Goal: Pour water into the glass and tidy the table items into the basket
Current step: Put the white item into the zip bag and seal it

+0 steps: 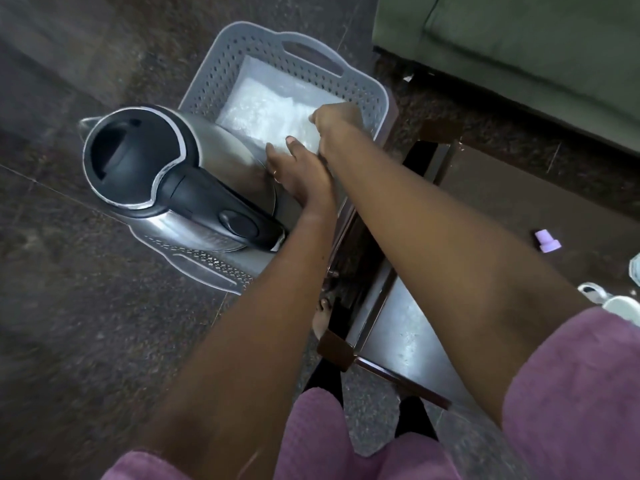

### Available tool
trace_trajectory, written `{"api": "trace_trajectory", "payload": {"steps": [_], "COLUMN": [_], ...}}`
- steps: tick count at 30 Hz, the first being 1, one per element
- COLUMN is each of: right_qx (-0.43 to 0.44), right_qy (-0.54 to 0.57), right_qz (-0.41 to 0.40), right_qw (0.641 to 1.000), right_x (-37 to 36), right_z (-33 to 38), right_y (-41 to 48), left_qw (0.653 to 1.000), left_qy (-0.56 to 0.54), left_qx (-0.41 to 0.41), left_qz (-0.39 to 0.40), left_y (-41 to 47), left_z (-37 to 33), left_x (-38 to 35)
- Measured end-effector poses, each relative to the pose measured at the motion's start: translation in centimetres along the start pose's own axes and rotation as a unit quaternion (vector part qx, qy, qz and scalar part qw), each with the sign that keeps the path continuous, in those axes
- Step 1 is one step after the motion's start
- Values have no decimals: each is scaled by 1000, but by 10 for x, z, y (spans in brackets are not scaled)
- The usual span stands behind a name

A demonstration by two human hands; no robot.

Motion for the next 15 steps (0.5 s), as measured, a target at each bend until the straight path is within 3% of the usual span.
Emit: {"api": "trace_trajectory", "payload": {"steps": [5,8,12,15], "right_qx": [194,259,194,154], "right_qy": [130,225,345,383], "right_qz": [4,11,-22,-6], "right_qw": [972,939,918,911], "right_x": [41,81,150,198], "right_z": [33,45,26,0], "right_y": [-23,-36,-39,-42], "left_qw": [998,988,950,934], "left_qy": [-38,-120,-232,-239], "left_qx": [-42,-48,-48,-47], "left_qz": [21,82,205,263], "left_y": [-16,-34,-75,-114], "left_z": [-15,-25,-28,-18], "left_x": [-6,-16,-42,-65]}}
Point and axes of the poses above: each hand's wrist, its own y-axis towards the middle knuckle, its own x-axis out of the back of the hand, z = x × y, the point moved 6 cm from there along y, towards the middle knuckle, and after that the axes turned 8 degrees about x, right-handed, at the moved point
